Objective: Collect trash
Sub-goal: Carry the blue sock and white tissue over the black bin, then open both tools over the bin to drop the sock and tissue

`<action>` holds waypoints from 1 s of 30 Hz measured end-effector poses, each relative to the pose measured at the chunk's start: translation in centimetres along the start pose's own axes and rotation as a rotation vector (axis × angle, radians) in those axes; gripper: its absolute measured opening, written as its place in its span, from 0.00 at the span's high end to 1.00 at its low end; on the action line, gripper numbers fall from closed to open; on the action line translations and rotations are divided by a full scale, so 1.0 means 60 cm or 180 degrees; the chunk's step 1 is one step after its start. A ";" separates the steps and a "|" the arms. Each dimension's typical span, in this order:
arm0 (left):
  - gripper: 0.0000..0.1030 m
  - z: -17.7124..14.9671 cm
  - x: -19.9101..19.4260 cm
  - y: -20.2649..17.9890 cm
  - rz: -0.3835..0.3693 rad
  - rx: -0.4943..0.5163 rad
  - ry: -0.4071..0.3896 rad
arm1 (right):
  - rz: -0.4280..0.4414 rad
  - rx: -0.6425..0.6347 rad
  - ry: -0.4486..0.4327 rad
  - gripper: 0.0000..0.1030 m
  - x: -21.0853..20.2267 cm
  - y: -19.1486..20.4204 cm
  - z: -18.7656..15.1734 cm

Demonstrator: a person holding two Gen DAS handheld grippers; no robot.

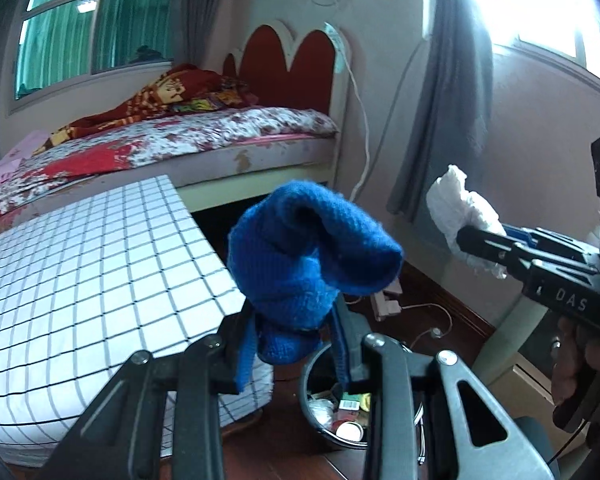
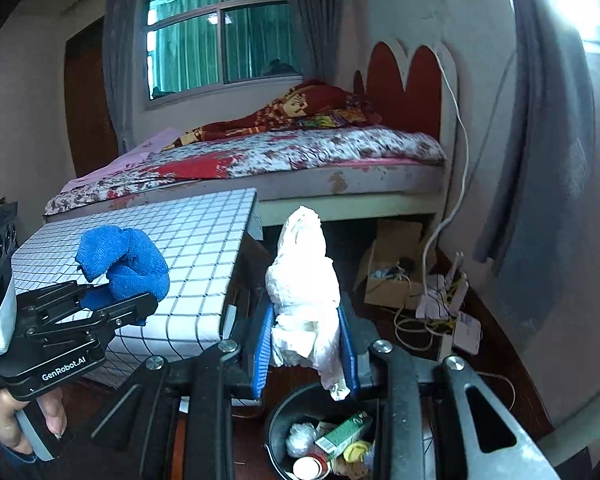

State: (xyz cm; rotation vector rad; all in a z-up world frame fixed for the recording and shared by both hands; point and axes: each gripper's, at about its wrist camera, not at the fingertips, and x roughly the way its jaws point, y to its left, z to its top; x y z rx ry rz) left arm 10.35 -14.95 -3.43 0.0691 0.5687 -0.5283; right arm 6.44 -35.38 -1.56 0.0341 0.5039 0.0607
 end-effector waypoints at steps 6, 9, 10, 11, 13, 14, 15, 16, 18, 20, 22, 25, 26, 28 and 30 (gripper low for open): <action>0.68 -0.022 0.032 -0.032 -0.0118 0.0077 0.0096 | -0.0051 0.0120 0.0077 0.70 0.001 -0.042 -0.038; 0.68 -0.039 0.047 -0.048 -0.0209 0.0113 0.0168 | -0.0065 0.0156 0.0154 0.70 0.005 -0.056 -0.063; 0.68 -0.041 0.053 -0.049 -0.0237 0.0125 0.0187 | -0.0065 0.0157 0.0187 0.70 0.009 -0.060 -0.073; 0.68 -0.047 0.060 -0.054 -0.0270 0.0146 0.0213 | -0.0070 0.0156 0.0229 0.70 0.014 -0.064 -0.083; 0.68 -0.058 0.075 -0.065 -0.0314 0.0191 0.0284 | -0.0069 0.0163 0.0309 0.70 0.026 -0.070 -0.100; 0.68 -0.064 0.085 -0.070 -0.0354 0.0206 0.0333 | -0.0066 0.0167 0.0351 0.70 0.032 -0.074 -0.110; 0.68 -0.071 0.093 -0.076 -0.0371 0.0223 0.0382 | -0.0065 0.0162 0.0384 0.70 0.037 -0.076 -0.118; 0.68 -0.075 0.099 -0.077 -0.0397 0.0233 0.0419 | -0.0060 0.0155 0.0430 0.70 0.044 -0.079 -0.127; 0.68 -0.088 0.115 -0.084 -0.0468 0.0259 0.0506 | -0.0054 0.0132 0.0500 0.70 0.053 -0.083 -0.142; 0.67 -0.098 0.131 -0.088 -0.0518 0.0275 0.0616 | -0.0049 0.0124 0.0586 0.69 0.066 -0.090 -0.158; 0.67 -0.107 0.149 -0.088 -0.0541 0.0285 0.0715 | -0.0041 0.0124 0.0649 0.69 0.077 -0.097 -0.170; 0.67 -0.114 0.170 -0.091 -0.0573 0.0277 0.0830 | -0.0023 0.0136 0.0756 0.69 0.095 -0.107 -0.184; 0.67 -0.115 0.175 -0.091 -0.0601 0.0252 0.0867 | -0.0023 0.0133 0.0781 0.69 0.100 -0.109 -0.187; 0.67 -0.119 0.185 -0.094 -0.0627 0.0235 0.0920 | -0.0001 0.0134 0.0846 0.69 0.112 -0.113 -0.194; 0.67 -0.121 0.194 -0.099 -0.0647 0.0250 0.0959 | 0.0024 0.0118 0.0902 0.69 0.124 -0.116 -0.200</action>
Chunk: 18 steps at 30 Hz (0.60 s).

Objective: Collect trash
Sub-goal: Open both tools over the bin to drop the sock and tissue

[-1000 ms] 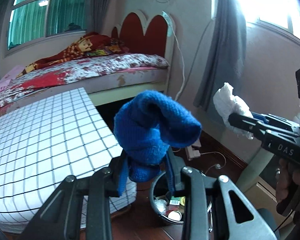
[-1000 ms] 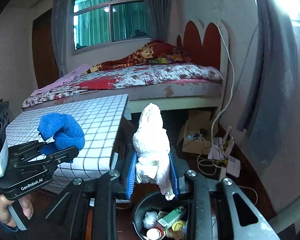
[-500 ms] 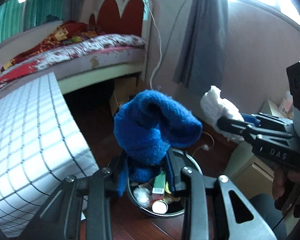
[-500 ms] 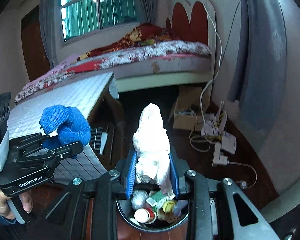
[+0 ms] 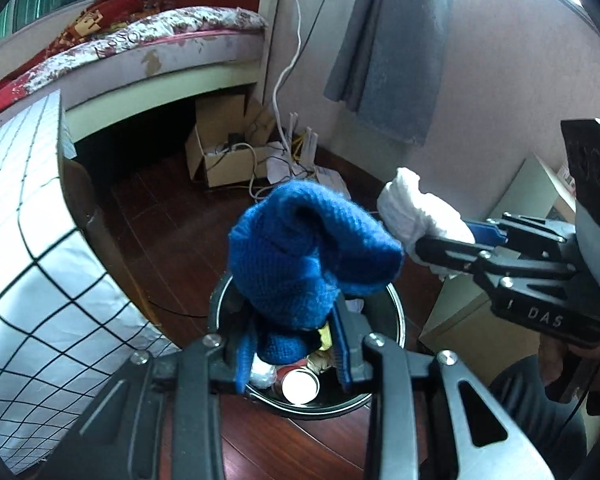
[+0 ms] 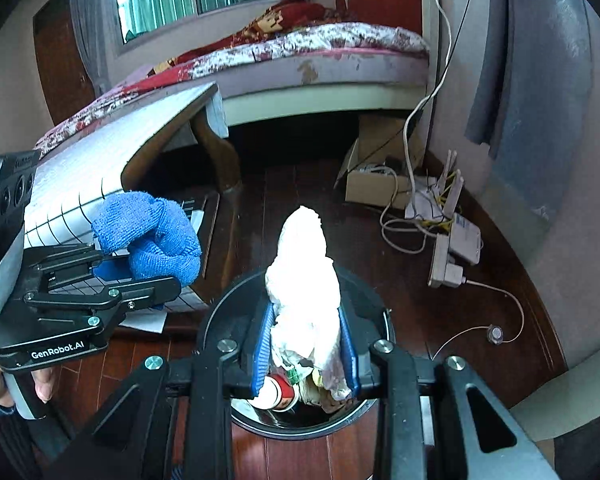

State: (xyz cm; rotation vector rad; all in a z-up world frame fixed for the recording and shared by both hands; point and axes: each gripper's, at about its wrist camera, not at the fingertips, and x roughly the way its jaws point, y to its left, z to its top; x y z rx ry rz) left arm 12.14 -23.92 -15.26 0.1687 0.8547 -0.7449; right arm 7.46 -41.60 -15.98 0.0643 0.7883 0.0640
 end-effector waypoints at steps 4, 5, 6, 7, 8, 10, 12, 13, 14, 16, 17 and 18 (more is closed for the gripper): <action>0.67 0.001 0.016 0.004 -0.0064 -0.0021 0.0093 | 0.0054 -0.0054 0.0114 0.69 0.024 -0.001 -0.005; 0.67 0.002 0.021 0.006 -0.0096 -0.0045 0.0126 | 0.0065 -0.0070 0.0142 0.69 0.030 -0.002 -0.007; 0.67 0.003 0.025 0.007 -0.0116 -0.0064 0.0137 | 0.0072 -0.0090 0.0174 0.69 0.036 -0.002 -0.008; 0.67 0.007 0.032 0.008 -0.0133 -0.0065 0.0157 | 0.0075 -0.0107 0.0205 0.69 0.042 -0.003 -0.010; 0.67 0.009 0.037 0.006 -0.0142 -0.0056 0.0181 | 0.0077 -0.0111 0.0226 0.69 0.047 -0.004 -0.012; 0.55 0.010 0.046 0.006 -0.0224 -0.0080 0.0177 | 0.0082 -0.0156 0.0312 0.66 0.064 -0.009 -0.017; 0.20 0.004 0.052 0.014 -0.0146 -0.0175 0.0205 | -0.0128 -0.0136 0.0386 0.43 0.081 -0.020 -0.026; 0.10 -0.001 0.049 0.020 -0.0130 -0.0216 0.0169 | -0.0189 -0.0088 0.0426 0.12 0.087 -0.028 -0.032; 0.08 -0.006 0.045 0.026 -0.0080 -0.0276 0.0120 | -0.0235 -0.0054 0.0466 0.01 0.091 -0.034 -0.038; 0.03 -0.017 0.047 0.036 0.0097 -0.0371 0.0170 | -0.0387 -0.0013 0.0499 0.01 0.092 -0.042 -0.046; 0.01 -0.023 0.048 0.040 0.0160 -0.0401 0.0169 | -0.0415 0.0017 0.0483 0.01 0.090 -0.043 -0.047; 0.01 -0.029 0.048 0.040 0.0250 -0.0393 0.0163 | -0.0427 0.0058 0.0437 0.01 0.086 -0.045 -0.047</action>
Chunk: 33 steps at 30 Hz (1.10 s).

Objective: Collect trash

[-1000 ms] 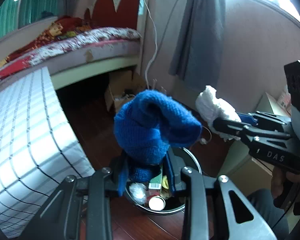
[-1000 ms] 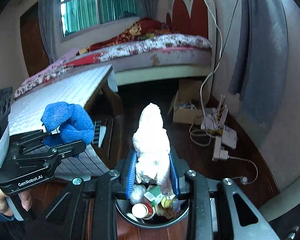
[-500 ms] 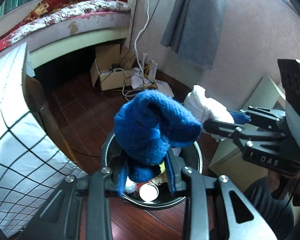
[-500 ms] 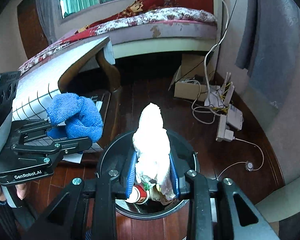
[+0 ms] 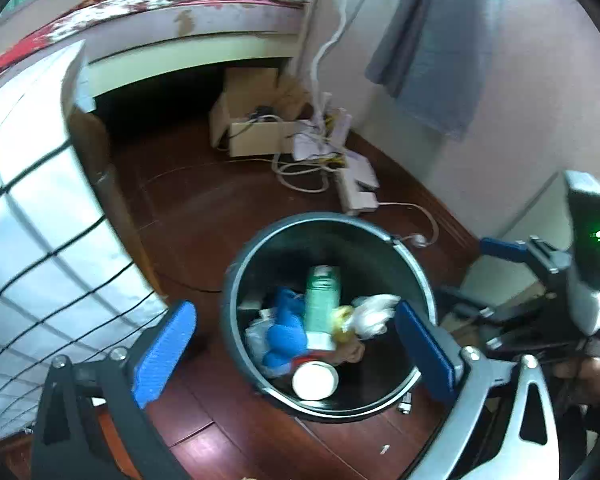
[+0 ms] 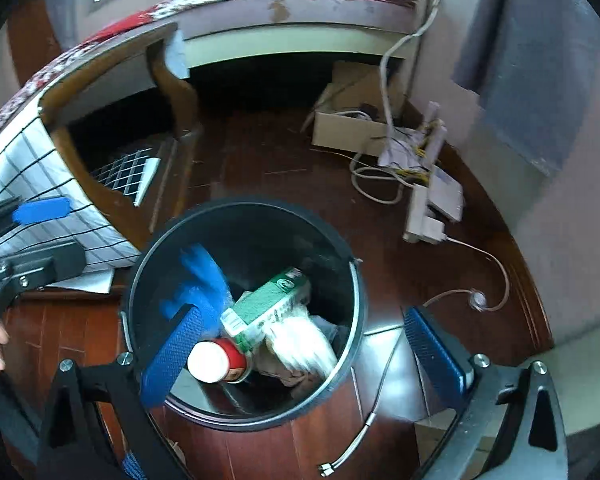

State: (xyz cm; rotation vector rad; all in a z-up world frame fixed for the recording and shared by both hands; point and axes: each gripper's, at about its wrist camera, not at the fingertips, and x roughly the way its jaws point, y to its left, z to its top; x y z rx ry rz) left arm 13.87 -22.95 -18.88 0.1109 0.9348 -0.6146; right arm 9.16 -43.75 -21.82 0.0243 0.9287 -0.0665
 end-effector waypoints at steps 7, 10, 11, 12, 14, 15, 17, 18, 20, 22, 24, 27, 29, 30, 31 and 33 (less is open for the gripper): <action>0.01 -0.014 -0.005 0.005 0.0379 0.0052 -0.0122 | -0.0083 0.0133 -0.0135 0.01 -0.008 0.004 -0.004; 0.01 -0.013 -0.011 0.006 0.0386 0.0048 -0.0149 | -0.0094 0.0159 -0.0170 0.01 -0.009 0.007 -0.007; 0.01 -0.012 -0.013 0.007 0.0385 0.0046 -0.0161 | -0.0101 0.0162 -0.0177 0.01 -0.009 0.009 -0.007; 0.01 -0.011 -0.015 0.007 0.0386 0.0047 -0.0166 | -0.0107 0.0163 -0.0183 0.01 -0.010 0.010 -0.007; 0.01 -0.010 -0.020 0.007 0.0412 0.0051 -0.0196 | -0.0111 0.0152 -0.0209 0.01 -0.014 0.012 -0.007; 0.01 -0.010 -0.021 0.007 0.0411 0.0046 -0.0194 | -0.0106 0.0146 -0.0219 0.01 -0.016 0.014 -0.007; 0.01 -0.009 -0.023 0.004 0.0418 0.0045 -0.0205 | -0.0099 0.0124 -0.0223 0.01 -0.019 0.018 -0.007; 0.01 -0.009 -0.025 0.004 0.0421 0.0042 -0.0208 | -0.0104 0.0110 -0.0226 0.01 -0.020 0.021 -0.006; 0.01 -0.009 -0.028 0.003 0.0427 0.0034 -0.0225 | -0.0090 0.0091 -0.0228 0.01 -0.023 0.027 -0.007; 0.01 -0.010 -0.031 0.003 0.0441 0.0023 -0.0238 | -0.0101 0.0082 -0.0226 0.01 -0.025 0.030 -0.008; 0.01 -0.015 -0.036 0.007 0.0458 0.0002 -0.0250 | -0.0088 0.0096 -0.0241 0.01 -0.029 0.034 -0.009; 0.01 -0.023 -0.043 0.013 0.0505 -0.0007 -0.0250 | -0.0084 0.0106 -0.0253 0.01 -0.035 0.041 -0.008; 0.01 -0.025 -0.046 0.017 0.0547 -0.0011 -0.0232 | -0.0077 0.0102 -0.0267 0.01 -0.040 0.048 -0.007; 0.01 -0.025 -0.049 0.019 0.0572 -0.0014 -0.0229 | -0.0079 0.0098 -0.0272 0.01 -0.042 0.052 -0.006; 0.01 -0.023 -0.051 0.020 0.0588 -0.0020 -0.0235 | -0.0085 0.0089 -0.0277 0.01 -0.045 0.055 -0.004; 0.01 -0.021 -0.062 0.025 0.0609 -0.0042 -0.0267 | -0.0085 0.0088 -0.0294 0.01 -0.051 0.062 -0.001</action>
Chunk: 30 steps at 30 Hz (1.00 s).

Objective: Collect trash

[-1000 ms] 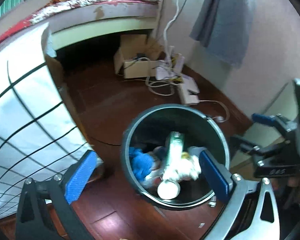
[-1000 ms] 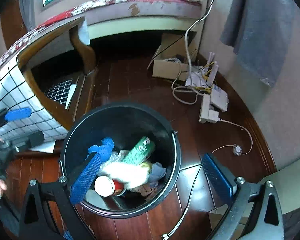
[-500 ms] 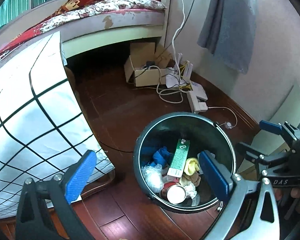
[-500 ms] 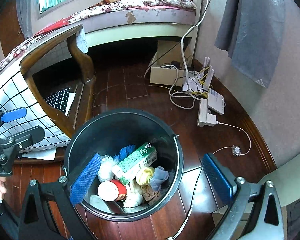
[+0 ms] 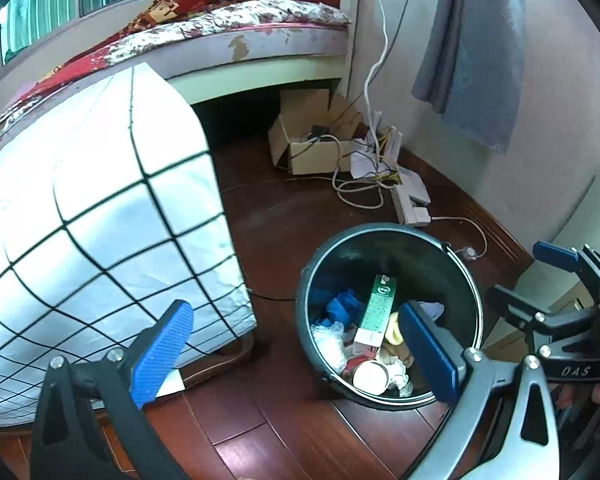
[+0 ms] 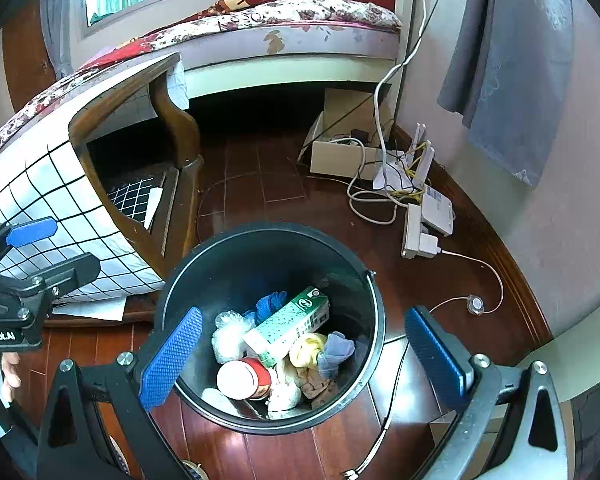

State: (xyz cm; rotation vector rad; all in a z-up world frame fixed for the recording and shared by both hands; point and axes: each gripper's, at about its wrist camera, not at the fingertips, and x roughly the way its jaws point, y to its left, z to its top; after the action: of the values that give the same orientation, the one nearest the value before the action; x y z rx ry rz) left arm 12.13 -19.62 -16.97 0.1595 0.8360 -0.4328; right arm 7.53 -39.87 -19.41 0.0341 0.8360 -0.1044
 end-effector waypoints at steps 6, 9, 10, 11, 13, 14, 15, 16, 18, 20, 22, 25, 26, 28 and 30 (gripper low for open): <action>0.00 0.004 -0.039 0.015 0.0101 -0.0013 -0.0067 | -0.0063 -0.0009 -0.0010 0.01 -0.031 0.025 0.017; 0.01 0.007 -0.066 0.023 0.0131 -0.0034 -0.0111 | -0.0074 -0.0003 -0.0053 0.01 -0.056 0.039 0.029; 0.01 0.007 -0.073 0.026 0.0141 -0.0046 -0.0126 | -0.0098 -0.0010 -0.0051 0.01 -0.061 0.045 0.032; 0.01 0.008 -0.085 0.029 0.0153 -0.0064 -0.0151 | -0.0099 -0.0019 -0.0059 0.01 -0.069 0.048 0.036; 0.01 0.010 -0.103 0.036 0.0169 -0.0113 -0.0189 | -0.0073 -0.0026 -0.0103 0.01 -0.088 0.060 0.044; 0.01 0.011 -0.114 0.039 0.0187 -0.0134 -0.0208 | -0.0076 -0.0036 -0.0114 0.01 -0.096 0.066 0.047; 0.01 0.011 -0.124 0.042 0.0192 -0.0142 -0.0218 | -0.0072 -0.0056 -0.0122 0.01 -0.105 0.073 0.050; 0.01 0.011 -0.130 0.045 0.0204 -0.0144 -0.0225 | -0.0065 -0.0064 -0.0125 0.01 -0.111 0.077 0.052; 0.01 0.010 -0.149 0.051 0.0279 -0.0139 -0.0242 | -0.0076 -0.0080 -0.0126 0.01 -0.126 0.086 0.056; 0.01 0.009 -0.166 0.056 0.0302 -0.0168 -0.0260 | -0.0058 -0.0073 -0.0136 0.01 -0.144 0.093 0.059; 0.01 0.008 -0.185 0.060 0.0326 -0.0200 -0.0303 | -0.0075 -0.0074 -0.0167 0.01 -0.164 0.102 0.062; 0.01 0.006 -0.212 0.071 0.0347 -0.0258 -0.0338 | -0.0062 -0.0072 -0.0220 0.01 -0.191 0.116 0.068; 0.01 0.005 -0.221 0.074 0.0348 -0.0279 -0.0343 | -0.0054 -0.0077 -0.0243 0.01 -0.201 0.121 0.070; 0.01 0.003 -0.235 0.076 0.0355 -0.0318 -0.0353 | -0.0061 -0.0086 -0.0272 0.01 -0.216 0.130 0.074; 0.01 0.005 -0.255 0.079 0.0375 -0.0342 -0.0401 | -0.0058 -0.0086 -0.0287 0.01 -0.231 0.140 0.077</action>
State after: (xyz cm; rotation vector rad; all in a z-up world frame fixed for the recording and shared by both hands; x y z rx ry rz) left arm 5.34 -10.75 -5.53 0.0807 0.7201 -0.2837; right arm 2.59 -30.74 -6.11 -0.0037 0.7476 -0.1108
